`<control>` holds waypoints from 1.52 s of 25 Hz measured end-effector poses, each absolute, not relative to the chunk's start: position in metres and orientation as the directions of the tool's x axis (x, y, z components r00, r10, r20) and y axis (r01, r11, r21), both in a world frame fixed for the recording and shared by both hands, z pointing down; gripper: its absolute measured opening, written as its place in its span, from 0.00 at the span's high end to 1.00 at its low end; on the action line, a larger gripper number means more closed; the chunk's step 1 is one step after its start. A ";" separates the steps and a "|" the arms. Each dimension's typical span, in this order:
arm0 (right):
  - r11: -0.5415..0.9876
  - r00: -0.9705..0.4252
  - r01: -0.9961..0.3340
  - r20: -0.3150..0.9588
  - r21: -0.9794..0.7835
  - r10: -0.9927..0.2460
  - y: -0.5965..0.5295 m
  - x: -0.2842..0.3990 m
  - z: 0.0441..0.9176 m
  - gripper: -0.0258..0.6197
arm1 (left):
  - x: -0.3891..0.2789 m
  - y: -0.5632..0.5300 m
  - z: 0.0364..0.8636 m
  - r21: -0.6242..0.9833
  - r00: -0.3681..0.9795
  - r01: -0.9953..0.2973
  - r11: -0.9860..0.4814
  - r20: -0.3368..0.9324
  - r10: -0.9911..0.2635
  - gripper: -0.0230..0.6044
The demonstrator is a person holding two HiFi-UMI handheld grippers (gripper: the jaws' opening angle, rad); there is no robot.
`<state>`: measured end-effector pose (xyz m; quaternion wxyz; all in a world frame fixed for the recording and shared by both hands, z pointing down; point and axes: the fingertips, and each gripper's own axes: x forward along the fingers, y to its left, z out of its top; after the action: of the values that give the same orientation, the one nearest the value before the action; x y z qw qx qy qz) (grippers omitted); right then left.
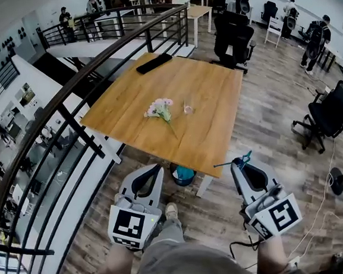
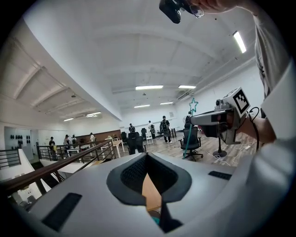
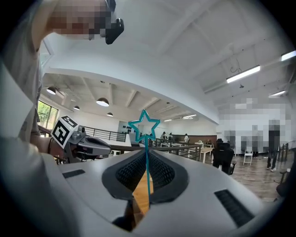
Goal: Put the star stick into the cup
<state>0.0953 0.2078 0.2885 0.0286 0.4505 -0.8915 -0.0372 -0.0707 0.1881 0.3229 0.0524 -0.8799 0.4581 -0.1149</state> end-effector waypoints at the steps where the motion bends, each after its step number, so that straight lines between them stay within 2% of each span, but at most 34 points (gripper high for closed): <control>1: 0.586 -0.587 -0.805 0.024 0.093 -0.809 0.193 0.092 0.289 0.90 | -0.073 0.174 0.324 -0.196 0.561 -0.788 -0.583 0.162 -0.812 0.94; 16: 0.514 -0.508 -0.853 0.088 0.086 -0.857 0.012 0.044 0.277 0.90 | -0.117 -0.015 0.321 -0.165 0.639 -0.722 -0.672 0.213 -0.739 0.94; 23: 0.511 -0.501 -0.855 0.110 0.089 -0.858 -0.020 0.043 0.277 0.90 | -0.115 -0.048 0.321 -0.138 0.656 -0.714 -0.686 0.211 -0.725 0.94; 38: 0.557 -0.555 -0.830 0.063 0.032 -0.830 -0.077 0.064 0.271 0.90 | -0.085 -0.092 0.323 -0.159 0.629 -0.726 -0.669 0.239 -0.740 0.94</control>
<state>0.0642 -0.0771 0.2713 0.0352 0.4705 -0.8817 0.0008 -0.0854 -0.0923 0.3233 0.0238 -0.9021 0.4064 -0.1430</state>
